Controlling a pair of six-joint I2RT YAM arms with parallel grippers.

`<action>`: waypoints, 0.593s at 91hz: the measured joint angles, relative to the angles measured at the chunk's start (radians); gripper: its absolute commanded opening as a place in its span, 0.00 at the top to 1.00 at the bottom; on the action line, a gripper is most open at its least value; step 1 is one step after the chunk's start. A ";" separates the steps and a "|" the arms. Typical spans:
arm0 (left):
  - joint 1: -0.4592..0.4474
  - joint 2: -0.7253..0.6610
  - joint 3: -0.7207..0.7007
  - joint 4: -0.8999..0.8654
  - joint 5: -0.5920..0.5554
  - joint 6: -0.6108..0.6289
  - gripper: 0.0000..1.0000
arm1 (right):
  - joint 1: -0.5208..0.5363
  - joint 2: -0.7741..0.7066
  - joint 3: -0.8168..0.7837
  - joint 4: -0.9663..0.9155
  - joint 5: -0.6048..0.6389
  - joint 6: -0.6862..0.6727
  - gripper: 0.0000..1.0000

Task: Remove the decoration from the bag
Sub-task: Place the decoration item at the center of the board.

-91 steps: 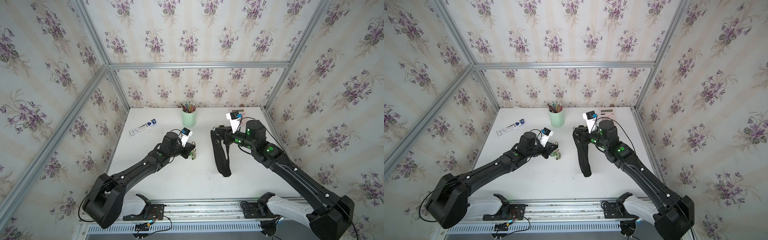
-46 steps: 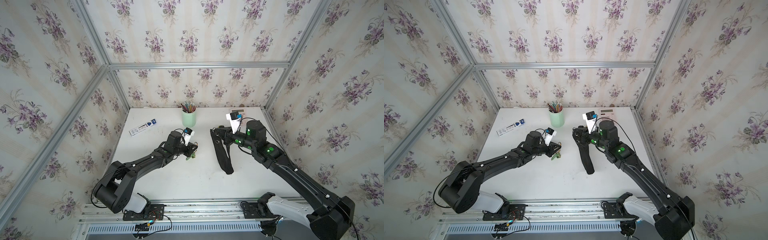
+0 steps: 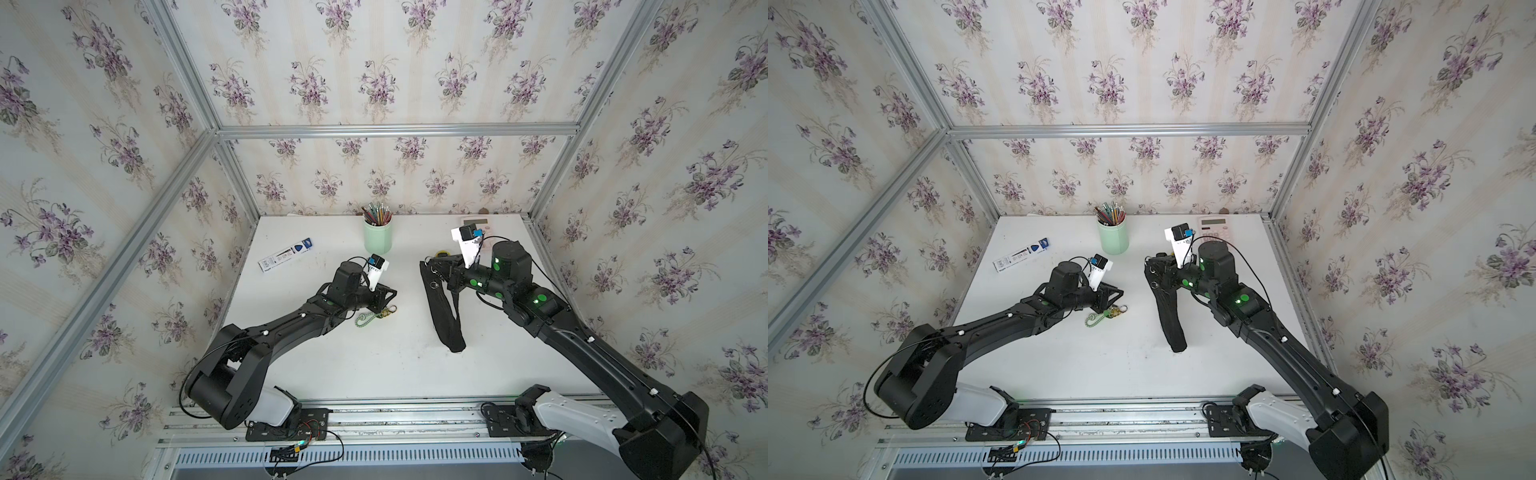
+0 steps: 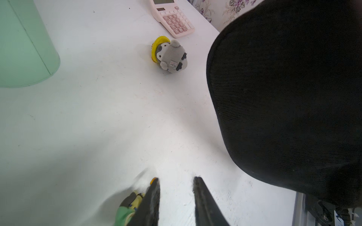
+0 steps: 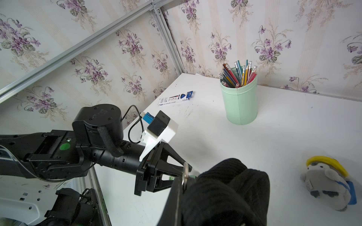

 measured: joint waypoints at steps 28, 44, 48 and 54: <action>-0.001 -0.010 -0.002 -0.008 0.000 0.004 0.66 | -0.014 0.010 0.000 0.000 0.000 0.004 1.00; -0.001 -0.055 0.011 -0.033 -0.004 0.004 0.63 | -0.015 0.034 0.010 0.000 -0.006 0.010 1.00; -0.001 -0.076 0.019 -0.043 -0.004 0.004 0.62 | -0.015 0.036 0.013 -0.002 -0.009 0.010 1.00; -0.001 -0.105 0.030 -0.049 -0.009 0.004 0.62 | -0.015 0.042 0.020 -0.002 -0.026 0.015 1.00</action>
